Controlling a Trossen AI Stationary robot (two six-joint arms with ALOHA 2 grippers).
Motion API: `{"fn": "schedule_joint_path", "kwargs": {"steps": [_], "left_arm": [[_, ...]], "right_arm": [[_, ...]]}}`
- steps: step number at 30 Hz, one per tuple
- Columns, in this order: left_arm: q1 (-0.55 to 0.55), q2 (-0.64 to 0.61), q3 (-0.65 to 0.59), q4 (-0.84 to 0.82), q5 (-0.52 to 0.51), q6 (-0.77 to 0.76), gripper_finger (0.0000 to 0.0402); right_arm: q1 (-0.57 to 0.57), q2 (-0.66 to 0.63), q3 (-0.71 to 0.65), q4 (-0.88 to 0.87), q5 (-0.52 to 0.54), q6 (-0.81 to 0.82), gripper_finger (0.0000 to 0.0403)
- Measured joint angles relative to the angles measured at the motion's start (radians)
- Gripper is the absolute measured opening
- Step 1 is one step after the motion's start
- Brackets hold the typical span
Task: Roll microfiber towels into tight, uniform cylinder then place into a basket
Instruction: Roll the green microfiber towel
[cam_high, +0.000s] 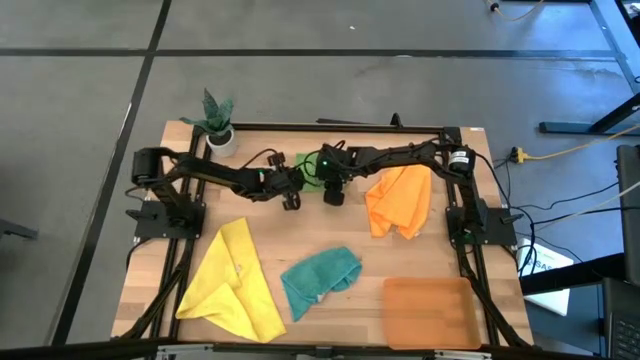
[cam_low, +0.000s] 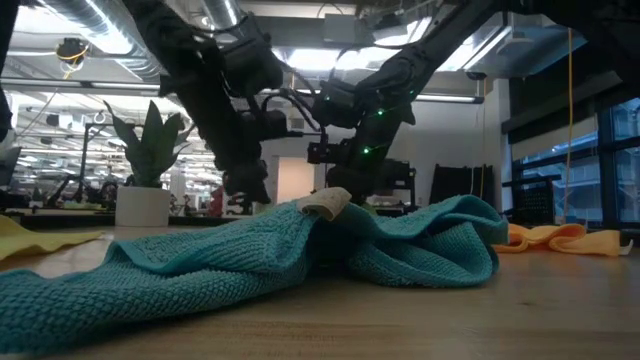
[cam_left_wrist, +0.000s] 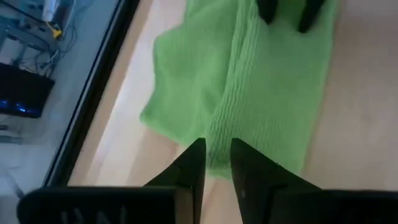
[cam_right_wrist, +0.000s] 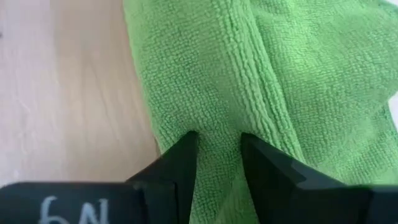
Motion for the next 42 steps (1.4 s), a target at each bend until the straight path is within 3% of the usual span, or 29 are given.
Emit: {"fn": "schedule_joint_path", "kwargs": {"steps": [10, 17, 33, 42], "left_arm": [[-0.037, -0.213, -0.001, -0.181, -0.003, -0.034, 0.0067], [-0.125, -0.312, 0.0, -0.37, -0.003, -0.11, 0.0067], [-0.442, -0.351, 0.0, -0.535, 0.007, -0.455, 0.0066], [-0.627, -0.351, 0.0, -0.548, 0.101, -0.702, 0.0066]], "right_arm": [[0.008, 0.0, 0.0, 0.014, -0.045, -0.005, 0.0129], [0.064, 0.025, 0.0, 0.076, -0.047, -0.035, 0.0129], [0.23, 0.071, 0.0, 0.251, -0.049, -0.114, 0.0129], [0.273, 0.071, 0.0, 0.256, -0.051, -0.136, 0.0129]]}}
